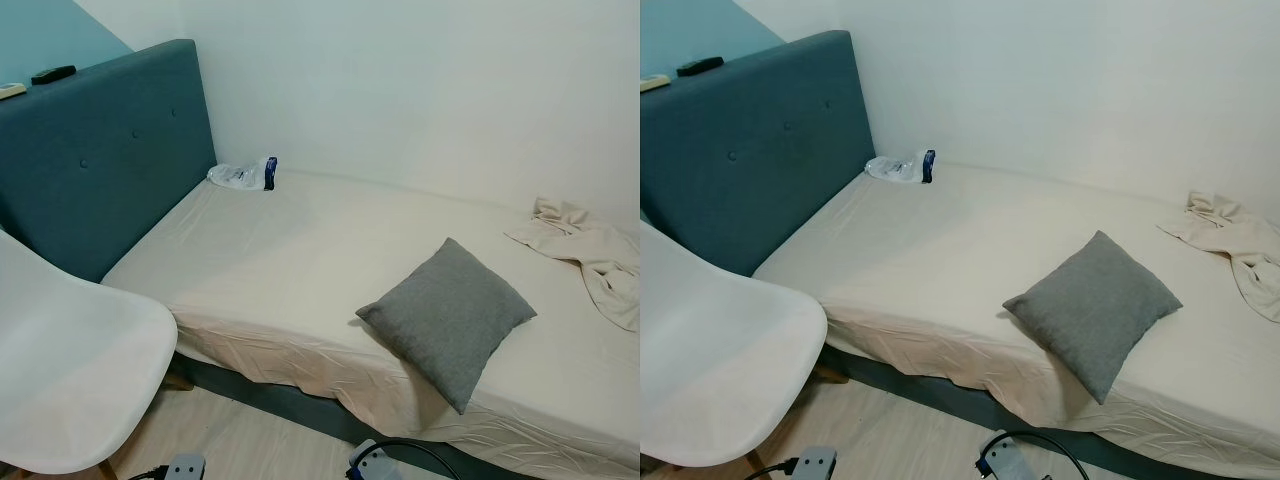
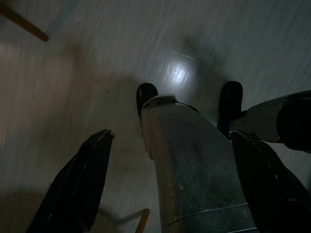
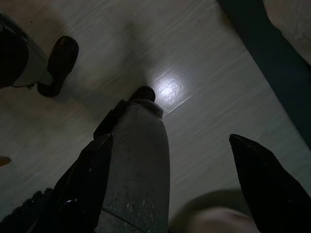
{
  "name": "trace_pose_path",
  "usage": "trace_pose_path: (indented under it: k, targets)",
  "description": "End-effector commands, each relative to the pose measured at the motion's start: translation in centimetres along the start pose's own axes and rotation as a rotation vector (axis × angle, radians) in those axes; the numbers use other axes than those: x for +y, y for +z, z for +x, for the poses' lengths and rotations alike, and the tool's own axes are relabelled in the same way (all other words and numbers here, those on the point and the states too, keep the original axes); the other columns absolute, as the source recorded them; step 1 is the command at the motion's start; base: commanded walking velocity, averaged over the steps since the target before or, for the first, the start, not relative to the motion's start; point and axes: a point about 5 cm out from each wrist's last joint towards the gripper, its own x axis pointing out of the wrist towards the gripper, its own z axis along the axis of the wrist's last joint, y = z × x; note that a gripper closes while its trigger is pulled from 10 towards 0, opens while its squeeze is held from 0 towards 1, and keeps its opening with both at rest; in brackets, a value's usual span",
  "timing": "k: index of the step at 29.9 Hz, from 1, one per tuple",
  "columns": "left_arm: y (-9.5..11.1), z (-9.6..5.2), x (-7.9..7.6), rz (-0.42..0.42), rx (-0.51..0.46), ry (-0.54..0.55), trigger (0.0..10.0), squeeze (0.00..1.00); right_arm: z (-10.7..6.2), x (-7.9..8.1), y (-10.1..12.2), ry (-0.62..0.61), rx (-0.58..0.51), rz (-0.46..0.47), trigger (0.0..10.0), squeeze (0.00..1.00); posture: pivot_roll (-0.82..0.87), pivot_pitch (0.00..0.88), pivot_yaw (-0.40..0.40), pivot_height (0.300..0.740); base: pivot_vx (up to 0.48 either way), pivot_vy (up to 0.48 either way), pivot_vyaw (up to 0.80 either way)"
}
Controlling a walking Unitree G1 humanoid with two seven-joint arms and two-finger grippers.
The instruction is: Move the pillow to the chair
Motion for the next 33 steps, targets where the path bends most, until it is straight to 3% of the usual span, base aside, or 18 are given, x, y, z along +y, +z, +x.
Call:
trace_pose_path:
  k: [1,33]
  targets:
    - [-0.19,-0.05,0.23,-0.004,0.006,0.009,10.0,0.00,0.03,0.21,0.03,0.008,-0.001,0.007,10.0,0.00,0.10,0.000,-0.034,0.740,0.000,0.000,0.00]
    - [0.20,0.01,-0.11,0.007,-0.020,-0.010,10.0,0.00,0.02,0.22,0.18,0.009,-0.039,0.040,10.0,0.00,0.10,0.000,-0.035,0.740,0.000,0.000,0.03]
